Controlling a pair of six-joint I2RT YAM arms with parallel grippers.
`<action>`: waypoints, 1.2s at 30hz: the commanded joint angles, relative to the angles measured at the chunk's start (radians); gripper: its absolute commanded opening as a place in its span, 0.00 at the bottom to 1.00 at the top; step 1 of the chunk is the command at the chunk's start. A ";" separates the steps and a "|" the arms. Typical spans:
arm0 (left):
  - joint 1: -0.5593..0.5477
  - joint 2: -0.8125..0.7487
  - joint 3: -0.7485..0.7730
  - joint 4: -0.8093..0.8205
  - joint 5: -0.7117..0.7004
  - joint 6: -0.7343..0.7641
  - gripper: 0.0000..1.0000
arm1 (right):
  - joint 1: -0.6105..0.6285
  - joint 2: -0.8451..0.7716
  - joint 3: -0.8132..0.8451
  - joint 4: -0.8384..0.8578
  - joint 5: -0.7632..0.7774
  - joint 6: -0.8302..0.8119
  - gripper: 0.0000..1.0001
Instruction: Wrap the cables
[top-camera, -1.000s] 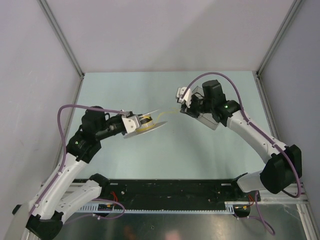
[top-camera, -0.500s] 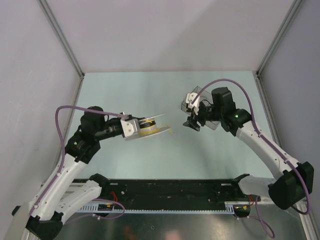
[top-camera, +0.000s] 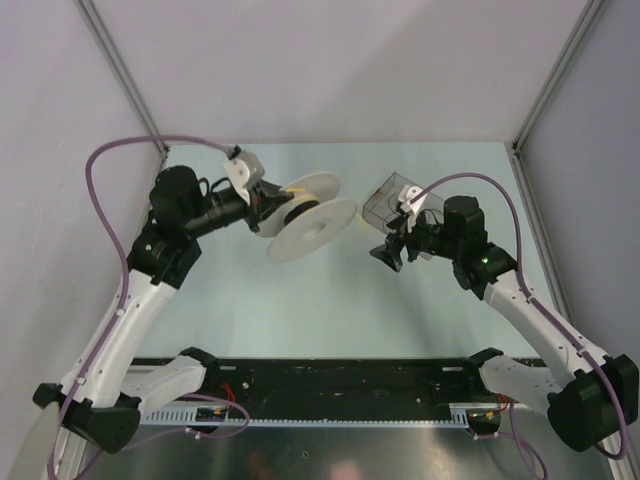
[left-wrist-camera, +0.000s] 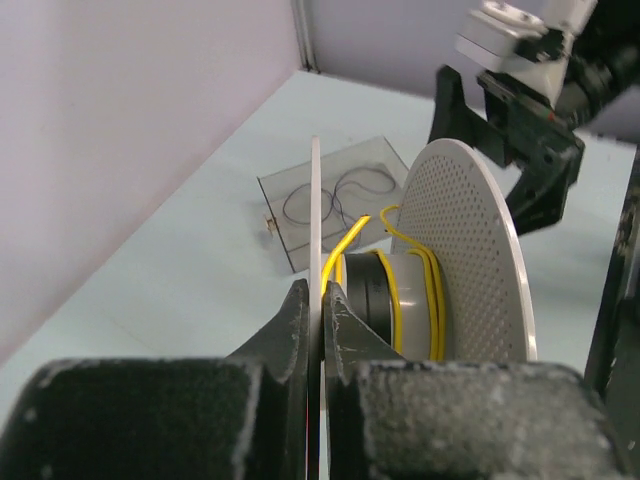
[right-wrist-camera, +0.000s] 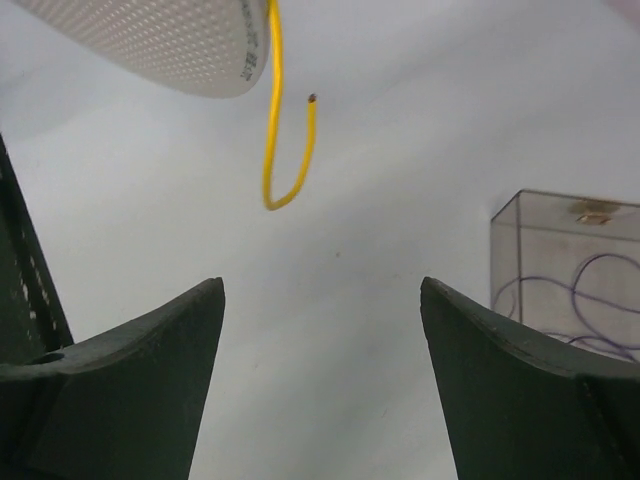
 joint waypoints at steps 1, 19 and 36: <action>0.050 0.050 0.131 0.130 -0.017 -0.287 0.00 | -0.049 -0.033 0.002 0.199 -0.055 0.106 0.81; 0.139 0.124 0.209 0.198 0.021 -0.543 0.00 | -0.077 0.043 0.044 0.529 -0.063 0.235 0.61; 0.147 0.145 0.212 0.236 0.025 -0.634 0.00 | -0.077 0.065 0.064 0.590 -0.103 0.234 0.42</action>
